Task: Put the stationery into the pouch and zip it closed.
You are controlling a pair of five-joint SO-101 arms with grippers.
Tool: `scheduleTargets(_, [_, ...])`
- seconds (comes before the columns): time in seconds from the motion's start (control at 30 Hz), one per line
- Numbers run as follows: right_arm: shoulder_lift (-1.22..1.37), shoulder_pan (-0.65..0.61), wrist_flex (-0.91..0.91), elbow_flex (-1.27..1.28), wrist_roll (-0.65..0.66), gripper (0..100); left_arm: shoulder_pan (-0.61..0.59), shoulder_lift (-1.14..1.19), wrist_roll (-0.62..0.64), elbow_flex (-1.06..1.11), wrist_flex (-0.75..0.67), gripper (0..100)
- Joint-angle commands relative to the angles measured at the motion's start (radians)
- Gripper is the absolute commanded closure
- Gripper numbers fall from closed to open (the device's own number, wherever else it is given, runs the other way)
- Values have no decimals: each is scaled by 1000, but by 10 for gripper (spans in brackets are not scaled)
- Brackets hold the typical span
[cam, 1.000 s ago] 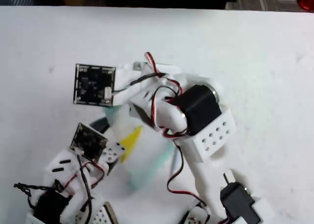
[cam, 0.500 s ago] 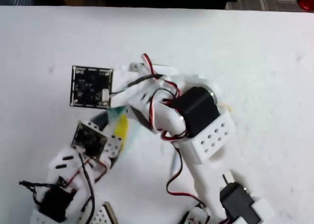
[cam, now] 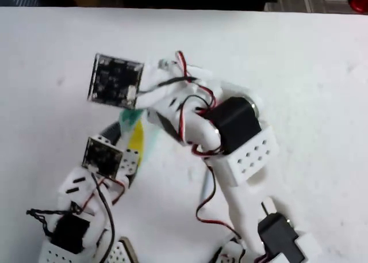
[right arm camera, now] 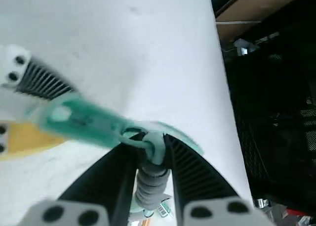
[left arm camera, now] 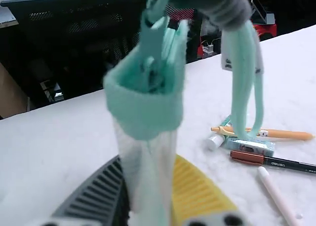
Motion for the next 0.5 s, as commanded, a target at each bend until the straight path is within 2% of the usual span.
scheduleTargets(0.0, [-8,64,-104,18,-43,982,45,-15,-11,-11,46,978])
scheduleTargets(0.47, [-5,186,-223,100,-43,982,44,-15,-11,-17,77,978])
